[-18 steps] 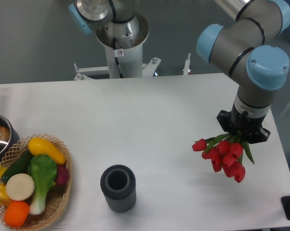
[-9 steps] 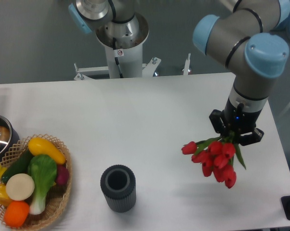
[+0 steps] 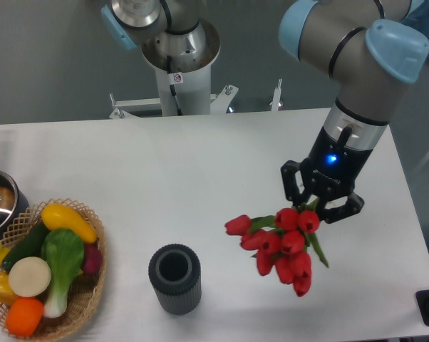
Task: Insert the flowers into the vase
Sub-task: 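Carry the red tulip bunch with the gripper toward the grey vase, then lower the tulip stems into the grey vase opening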
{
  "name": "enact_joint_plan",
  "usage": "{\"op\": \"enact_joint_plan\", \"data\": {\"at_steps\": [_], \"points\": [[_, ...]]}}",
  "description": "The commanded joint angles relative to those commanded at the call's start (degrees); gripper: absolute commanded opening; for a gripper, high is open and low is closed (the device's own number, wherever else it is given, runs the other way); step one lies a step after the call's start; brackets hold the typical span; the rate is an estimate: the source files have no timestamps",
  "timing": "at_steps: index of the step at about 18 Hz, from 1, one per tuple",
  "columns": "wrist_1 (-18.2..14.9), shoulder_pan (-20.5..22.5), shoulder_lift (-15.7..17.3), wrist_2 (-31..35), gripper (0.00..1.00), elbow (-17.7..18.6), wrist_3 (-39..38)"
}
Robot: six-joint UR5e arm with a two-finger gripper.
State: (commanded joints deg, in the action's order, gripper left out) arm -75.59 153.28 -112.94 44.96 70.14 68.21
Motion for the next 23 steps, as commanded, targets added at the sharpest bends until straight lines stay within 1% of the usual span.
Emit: {"op": "enact_joint_plan", "data": {"at_steps": [1,2,3,7,8,9,10,11,13,14,15,19,23], "points": [[0.1,0.5,0.0,-4.3,0.0,0.5,-0.9],[0.9,1.4,0.0,-7.9,0.0,1.1,-1.1],[2.6,1.8,0.1,-10.7,0.0,2.2,-1.4],[4.7,1.9,0.0,-12.5,0.0,2.6,-2.5],[5.8,1.8,-0.2,-13.8,0.0,2.8,-2.6],[6.4,1.8,-0.2,-16.5,0.01,3.6,-2.7],[7.7,2.0,-0.2,-20.8,0.04,4.4,-3.4],[9.4,2.5,-0.2,-24.0,0.04,5.4,-5.0],[14.0,3.4,0.0,-27.2,0.03,7.9,-6.7],[15.7,3.5,0.0,-28.3,0.03,8.8,-6.8],[16.5,3.5,0.0,-29.7,0.03,9.4,-6.8],[16.6,3.7,0.0,-35.1,0.04,10.2,-6.8],[16.7,3.3,0.3,-38.4,0.04,10.3,-6.8]]}}
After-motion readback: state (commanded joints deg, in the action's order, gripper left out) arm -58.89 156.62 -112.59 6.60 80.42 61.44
